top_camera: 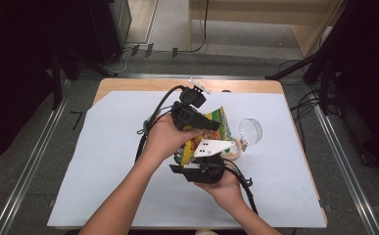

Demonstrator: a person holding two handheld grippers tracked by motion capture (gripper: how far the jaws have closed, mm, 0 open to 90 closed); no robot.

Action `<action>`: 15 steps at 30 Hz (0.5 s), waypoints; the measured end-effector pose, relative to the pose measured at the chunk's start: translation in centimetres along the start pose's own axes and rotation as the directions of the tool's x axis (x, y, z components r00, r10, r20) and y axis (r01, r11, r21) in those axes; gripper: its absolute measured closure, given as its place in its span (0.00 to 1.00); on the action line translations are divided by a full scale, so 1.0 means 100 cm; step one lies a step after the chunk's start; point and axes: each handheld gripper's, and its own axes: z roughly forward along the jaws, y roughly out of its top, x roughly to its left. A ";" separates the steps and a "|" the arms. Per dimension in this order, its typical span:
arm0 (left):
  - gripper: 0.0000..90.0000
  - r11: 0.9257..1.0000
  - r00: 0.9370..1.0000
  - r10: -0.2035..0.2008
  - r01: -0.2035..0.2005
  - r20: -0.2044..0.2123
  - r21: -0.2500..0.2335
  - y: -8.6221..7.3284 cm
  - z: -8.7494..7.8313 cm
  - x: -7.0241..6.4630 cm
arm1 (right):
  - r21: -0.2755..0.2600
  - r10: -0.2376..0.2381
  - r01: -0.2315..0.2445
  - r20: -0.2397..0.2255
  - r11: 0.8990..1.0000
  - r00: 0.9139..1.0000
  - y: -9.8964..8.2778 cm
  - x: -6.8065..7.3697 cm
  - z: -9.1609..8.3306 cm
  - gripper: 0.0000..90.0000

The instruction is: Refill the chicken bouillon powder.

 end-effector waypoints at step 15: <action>0.75 1.000 1.000 0.008 -0.008 -0.009 -0.012 -0.002 -0.002 -0.002 | 0.002 -0.015 0.015 -0.002 1.000 1.000 0.000 0.000 0.000 0.75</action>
